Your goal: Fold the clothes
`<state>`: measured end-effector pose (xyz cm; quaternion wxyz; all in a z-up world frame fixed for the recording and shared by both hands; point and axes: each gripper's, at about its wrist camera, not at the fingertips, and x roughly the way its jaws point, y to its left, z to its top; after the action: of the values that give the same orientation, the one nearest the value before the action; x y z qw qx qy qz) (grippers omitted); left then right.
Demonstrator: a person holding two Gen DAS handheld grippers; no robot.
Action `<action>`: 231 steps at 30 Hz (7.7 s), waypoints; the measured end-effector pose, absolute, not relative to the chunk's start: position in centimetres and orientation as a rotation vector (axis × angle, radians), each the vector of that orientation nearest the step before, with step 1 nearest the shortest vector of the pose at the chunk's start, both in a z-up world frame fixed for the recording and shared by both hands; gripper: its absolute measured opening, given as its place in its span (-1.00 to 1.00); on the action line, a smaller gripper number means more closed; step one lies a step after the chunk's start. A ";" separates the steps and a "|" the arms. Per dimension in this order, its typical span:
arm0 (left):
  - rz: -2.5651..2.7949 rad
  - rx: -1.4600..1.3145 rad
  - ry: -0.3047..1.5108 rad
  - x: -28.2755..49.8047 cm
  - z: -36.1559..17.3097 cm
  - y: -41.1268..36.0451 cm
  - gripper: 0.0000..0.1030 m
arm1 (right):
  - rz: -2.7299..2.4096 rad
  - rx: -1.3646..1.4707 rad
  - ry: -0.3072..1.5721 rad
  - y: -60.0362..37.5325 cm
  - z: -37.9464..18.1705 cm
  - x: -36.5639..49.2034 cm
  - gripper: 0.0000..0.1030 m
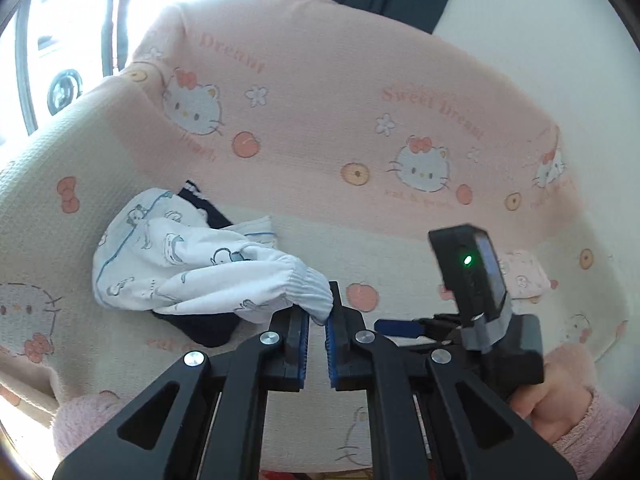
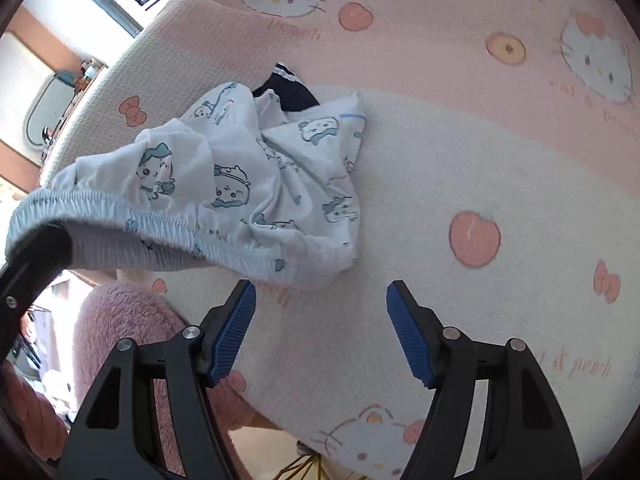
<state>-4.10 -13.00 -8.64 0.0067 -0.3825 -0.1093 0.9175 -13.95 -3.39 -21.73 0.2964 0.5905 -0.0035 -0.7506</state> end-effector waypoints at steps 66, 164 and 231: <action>2.395 -1.257 -0.218 -2.8 -14.2 9.7 -0.10 | -2.694 1.151 -0.009 17.7 -3.0 -5.9 -0.81; 2.789 -0.714 -0.200 -4.4 8.8 0.2 -0.92 | -2.853 0.715 0.050 19.3 8.9 -4.8 -0.72; 2.180 -1.742 -0.108 -7.3 -29.3 5.4 -0.71 | -2.190 1.804 0.268 12.4 -30.9 -5.1 -0.75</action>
<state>-7.30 5.41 -29.29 0.1735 -0.6144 -0.0381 0.7687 -5.12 12.36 -30.89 0.1453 0.6263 0.0931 -0.7602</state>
